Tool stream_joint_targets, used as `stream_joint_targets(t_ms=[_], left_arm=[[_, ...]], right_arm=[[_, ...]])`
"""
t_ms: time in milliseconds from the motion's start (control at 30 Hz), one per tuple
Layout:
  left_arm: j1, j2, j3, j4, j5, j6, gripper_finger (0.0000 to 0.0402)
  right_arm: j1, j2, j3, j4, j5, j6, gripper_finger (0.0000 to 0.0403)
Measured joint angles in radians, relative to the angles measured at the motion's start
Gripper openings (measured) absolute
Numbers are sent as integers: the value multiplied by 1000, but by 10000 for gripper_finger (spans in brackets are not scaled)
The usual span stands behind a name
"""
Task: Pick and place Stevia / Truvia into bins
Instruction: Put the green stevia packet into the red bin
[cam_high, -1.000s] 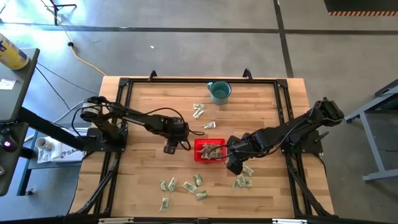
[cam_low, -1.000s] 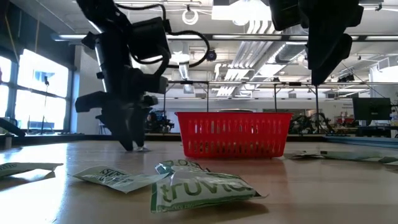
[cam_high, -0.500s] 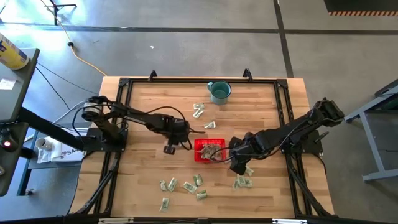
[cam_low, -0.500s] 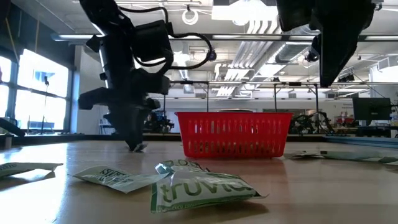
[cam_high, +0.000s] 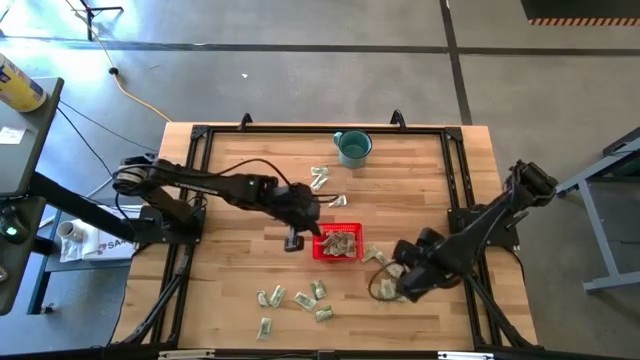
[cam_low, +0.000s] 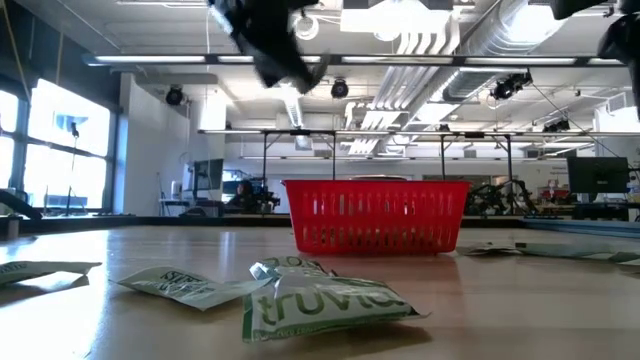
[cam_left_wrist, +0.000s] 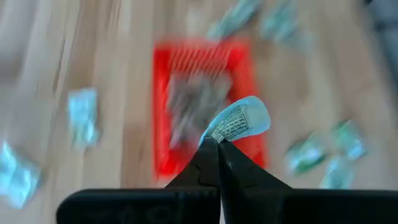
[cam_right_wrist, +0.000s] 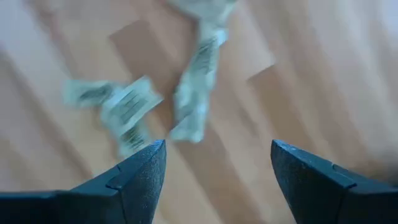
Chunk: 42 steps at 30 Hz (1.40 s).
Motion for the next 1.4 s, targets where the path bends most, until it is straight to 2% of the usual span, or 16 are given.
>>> stream_joint_targets(t_ms=[100,167,300,400,567,667,833,900,1000,1200,1400], left_arm=[[3,43,5,64,115,-5,26],[3,106,2,98,148,-11,42],[-11,201,5,178,109,-138,124],[-11,233,3,165,76,-215,188],[-14,141,7,54,200,-367,266],[-55,54,5,-72,178,-420,290],[-173,-66,5,-287,-58,-526,297],[-223,-87,3,-348,-116,-592,291],[-287,-100,3,-394,-188,-675,279],[-369,-102,3,-445,-268,-799,256],[-417,-102,3,-501,-290,-890,239]], right_arm=[[25,4,0,38,-3,-1,280],[30,4,0,69,-12,29,279],[42,4,0,76,16,101,280],[57,4,-5,78,48,107,280],[61,9,-6,52,16,150,280],[49,9,-6,31,20,149,280],[26,13,-6,84,51,127,279],[22,27,-4,89,71,115,278],[-3,68,-21,63,15,84,275],[-15,83,-173,316,-41,65,276],[-17,81,-286,363,-35,113,273]])
